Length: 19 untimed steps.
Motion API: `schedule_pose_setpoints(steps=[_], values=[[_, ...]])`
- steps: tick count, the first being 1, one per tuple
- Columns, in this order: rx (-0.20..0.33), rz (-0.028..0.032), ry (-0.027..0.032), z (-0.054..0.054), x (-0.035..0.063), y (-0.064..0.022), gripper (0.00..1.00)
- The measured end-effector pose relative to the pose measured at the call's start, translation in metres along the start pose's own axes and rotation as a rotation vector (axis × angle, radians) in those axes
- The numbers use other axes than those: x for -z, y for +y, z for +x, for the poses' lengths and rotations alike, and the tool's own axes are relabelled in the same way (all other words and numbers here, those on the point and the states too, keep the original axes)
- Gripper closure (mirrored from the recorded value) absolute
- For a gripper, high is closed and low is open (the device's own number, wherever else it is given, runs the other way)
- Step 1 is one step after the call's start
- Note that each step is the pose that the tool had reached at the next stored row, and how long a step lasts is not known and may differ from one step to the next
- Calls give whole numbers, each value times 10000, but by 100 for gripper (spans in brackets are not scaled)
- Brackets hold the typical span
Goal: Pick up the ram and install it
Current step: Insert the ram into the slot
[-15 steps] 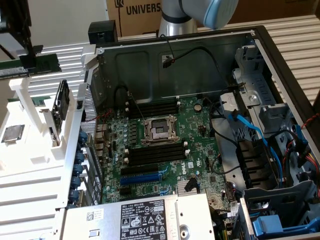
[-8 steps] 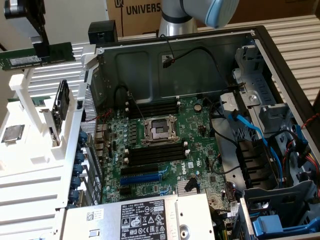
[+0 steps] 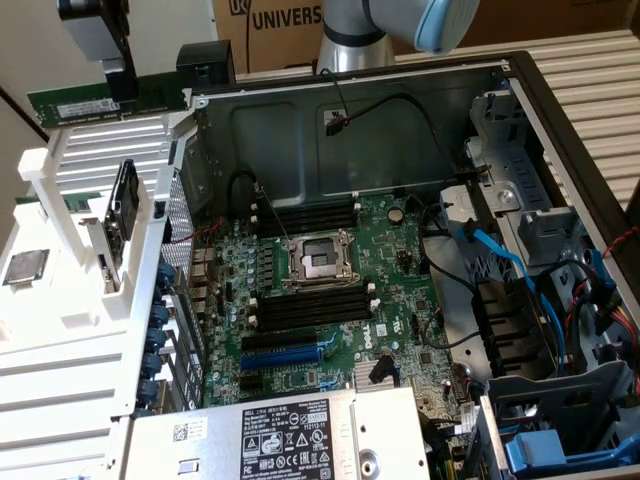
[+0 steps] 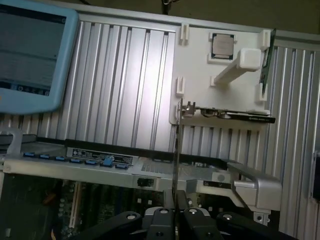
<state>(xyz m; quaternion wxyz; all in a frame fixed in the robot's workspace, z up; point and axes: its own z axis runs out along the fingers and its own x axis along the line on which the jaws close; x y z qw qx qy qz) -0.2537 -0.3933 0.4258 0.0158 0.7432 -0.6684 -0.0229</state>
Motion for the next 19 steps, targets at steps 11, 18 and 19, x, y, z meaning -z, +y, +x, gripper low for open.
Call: schedule_pose_setpoints(steps=[11,18,19], values=[[4,50,-99,34,19,-316,86],[11,75,-253,62,34,-580,86],[13,77,-276,66,36,-623,86]])
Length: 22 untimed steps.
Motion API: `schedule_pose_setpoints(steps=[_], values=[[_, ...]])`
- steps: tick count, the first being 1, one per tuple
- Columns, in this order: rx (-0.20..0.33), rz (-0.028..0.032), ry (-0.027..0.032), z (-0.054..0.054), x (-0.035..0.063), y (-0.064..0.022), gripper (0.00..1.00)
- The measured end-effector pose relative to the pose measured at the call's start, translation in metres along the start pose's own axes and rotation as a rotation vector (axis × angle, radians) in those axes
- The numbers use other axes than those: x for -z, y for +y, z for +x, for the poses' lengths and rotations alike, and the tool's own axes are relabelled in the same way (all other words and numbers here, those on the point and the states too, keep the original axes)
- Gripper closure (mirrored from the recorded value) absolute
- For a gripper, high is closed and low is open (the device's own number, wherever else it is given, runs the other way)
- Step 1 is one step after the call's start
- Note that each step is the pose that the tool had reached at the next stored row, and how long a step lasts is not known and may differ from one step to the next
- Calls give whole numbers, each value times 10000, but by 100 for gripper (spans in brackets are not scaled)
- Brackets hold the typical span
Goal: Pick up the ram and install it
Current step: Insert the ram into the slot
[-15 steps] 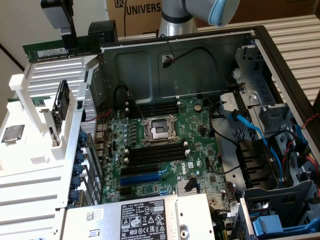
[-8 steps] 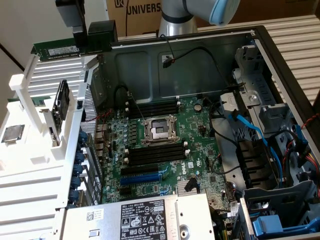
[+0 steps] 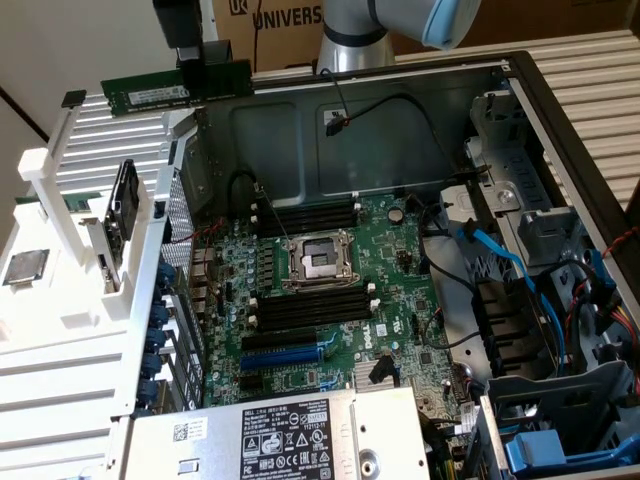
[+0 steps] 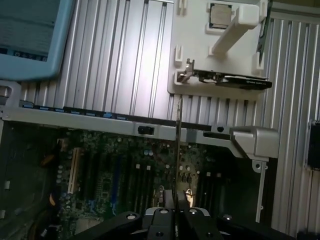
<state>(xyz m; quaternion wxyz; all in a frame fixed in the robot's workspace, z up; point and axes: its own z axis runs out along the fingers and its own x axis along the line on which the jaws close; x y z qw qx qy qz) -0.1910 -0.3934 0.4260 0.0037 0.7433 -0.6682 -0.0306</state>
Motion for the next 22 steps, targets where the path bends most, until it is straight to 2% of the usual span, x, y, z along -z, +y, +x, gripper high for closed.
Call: schedule_pose_setpoints(steps=[2,3,4,11,12,14,17,19,22], values=[[2,4,-46,9,5,-89,86],[5,10,-95,19,9,-181,86],[6,12,-115,24,12,-228,86],[11,22,-212,57,28,-538,86],[11,25,-244,65,31,-613,86],[13,30,-288,73,36,-691,86],[-16,46,-378,78,37,-723,86],[-45,60,-480,87,38,-771,86],[-55,63,-516,122,43,-818,86]])
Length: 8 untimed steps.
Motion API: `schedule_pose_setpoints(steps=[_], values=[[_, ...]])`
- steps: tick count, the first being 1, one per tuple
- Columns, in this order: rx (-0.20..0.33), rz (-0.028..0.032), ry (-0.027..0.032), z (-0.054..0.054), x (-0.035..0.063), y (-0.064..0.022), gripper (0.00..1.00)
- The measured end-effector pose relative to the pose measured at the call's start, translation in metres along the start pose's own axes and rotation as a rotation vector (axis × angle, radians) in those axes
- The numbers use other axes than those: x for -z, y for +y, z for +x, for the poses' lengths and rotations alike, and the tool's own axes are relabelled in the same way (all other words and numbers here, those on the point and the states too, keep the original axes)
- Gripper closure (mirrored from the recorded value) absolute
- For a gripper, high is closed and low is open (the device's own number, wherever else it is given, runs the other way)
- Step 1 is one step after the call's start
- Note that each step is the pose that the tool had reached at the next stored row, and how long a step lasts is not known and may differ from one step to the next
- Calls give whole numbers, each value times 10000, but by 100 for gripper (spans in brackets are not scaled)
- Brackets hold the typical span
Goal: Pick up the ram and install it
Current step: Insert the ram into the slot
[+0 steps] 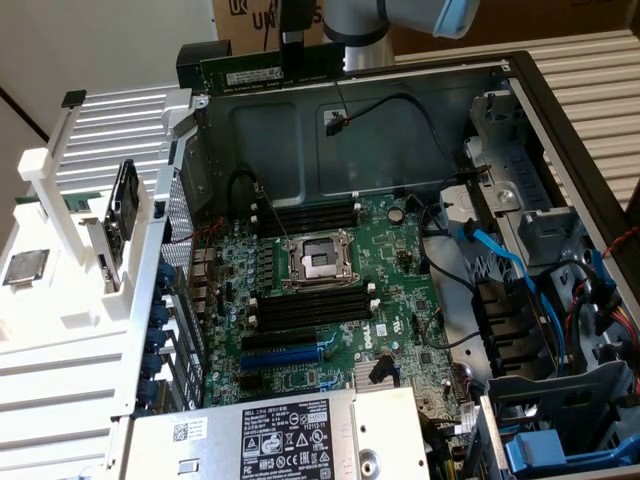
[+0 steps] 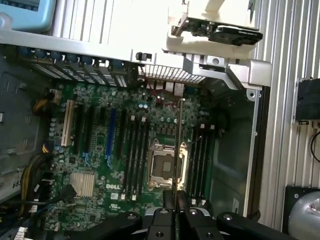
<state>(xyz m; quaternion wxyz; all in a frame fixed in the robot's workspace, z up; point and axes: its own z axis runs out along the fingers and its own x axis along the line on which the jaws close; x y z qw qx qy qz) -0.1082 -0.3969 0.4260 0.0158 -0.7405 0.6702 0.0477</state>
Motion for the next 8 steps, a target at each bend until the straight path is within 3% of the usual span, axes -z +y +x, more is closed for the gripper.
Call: schedule_pose_setpoints(steps=[6,8], values=[[-2,3,-23,131,-4,-46,86],[-27,5,-29,186,-63,-82,86]])
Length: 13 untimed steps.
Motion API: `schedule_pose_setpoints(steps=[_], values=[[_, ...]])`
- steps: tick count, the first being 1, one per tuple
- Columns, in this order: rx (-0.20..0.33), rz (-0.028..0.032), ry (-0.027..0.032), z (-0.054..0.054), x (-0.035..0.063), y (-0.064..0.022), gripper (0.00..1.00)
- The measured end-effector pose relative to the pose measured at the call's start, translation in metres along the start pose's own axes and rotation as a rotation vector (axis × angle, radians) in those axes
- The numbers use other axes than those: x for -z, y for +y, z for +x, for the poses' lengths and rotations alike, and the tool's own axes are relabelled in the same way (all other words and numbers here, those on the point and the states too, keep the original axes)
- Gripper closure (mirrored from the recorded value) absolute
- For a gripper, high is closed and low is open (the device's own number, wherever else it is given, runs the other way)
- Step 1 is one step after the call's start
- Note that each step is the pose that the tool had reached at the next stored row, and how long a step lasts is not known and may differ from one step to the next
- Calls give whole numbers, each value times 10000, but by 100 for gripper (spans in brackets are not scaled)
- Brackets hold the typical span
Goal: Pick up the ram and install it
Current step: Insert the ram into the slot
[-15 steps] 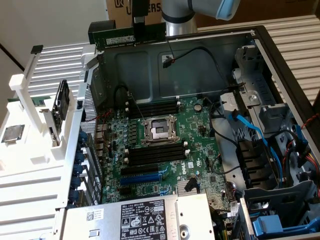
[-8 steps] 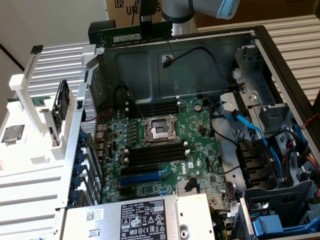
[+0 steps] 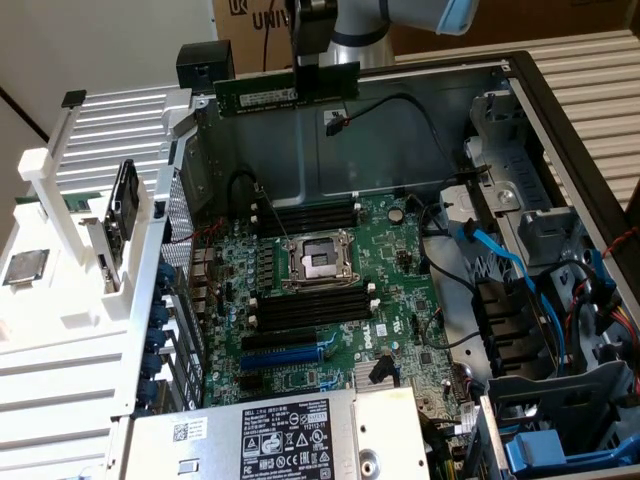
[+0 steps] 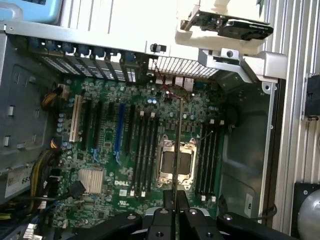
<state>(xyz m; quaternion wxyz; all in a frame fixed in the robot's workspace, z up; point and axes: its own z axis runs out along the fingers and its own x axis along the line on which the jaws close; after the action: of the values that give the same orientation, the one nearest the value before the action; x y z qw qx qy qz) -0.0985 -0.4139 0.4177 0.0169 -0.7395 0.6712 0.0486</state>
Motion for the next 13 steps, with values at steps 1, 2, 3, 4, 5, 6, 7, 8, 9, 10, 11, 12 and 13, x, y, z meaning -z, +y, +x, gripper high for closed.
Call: schedule_pose_setpoints(steps=[1,2,3,4,5,6,7,8,9,10,11,12,13], values=[[-50,6,-3,10,-37,-13,86],[-80,8,-4,12,-53,-20,86],[-120,11,-4,15,-71,-28,86],[-194,19,-8,20,-106,-45,86],[-233,23,-9,22,-125,-54,86],[-271,26,-11,25,-142,-64,86],[-311,29,-12,28,-160,-74,86],[-348,34,-16,30,-179,-82,86],[-419,41,-17,36,-214,-92,86],[-456,48,-19,41,-232,-93,86],[-494,56,-20,48,-250,-94,86],[-562,71,-21,60,-284,-95,86],[-598,77,-23,66,-302,-96,86]])
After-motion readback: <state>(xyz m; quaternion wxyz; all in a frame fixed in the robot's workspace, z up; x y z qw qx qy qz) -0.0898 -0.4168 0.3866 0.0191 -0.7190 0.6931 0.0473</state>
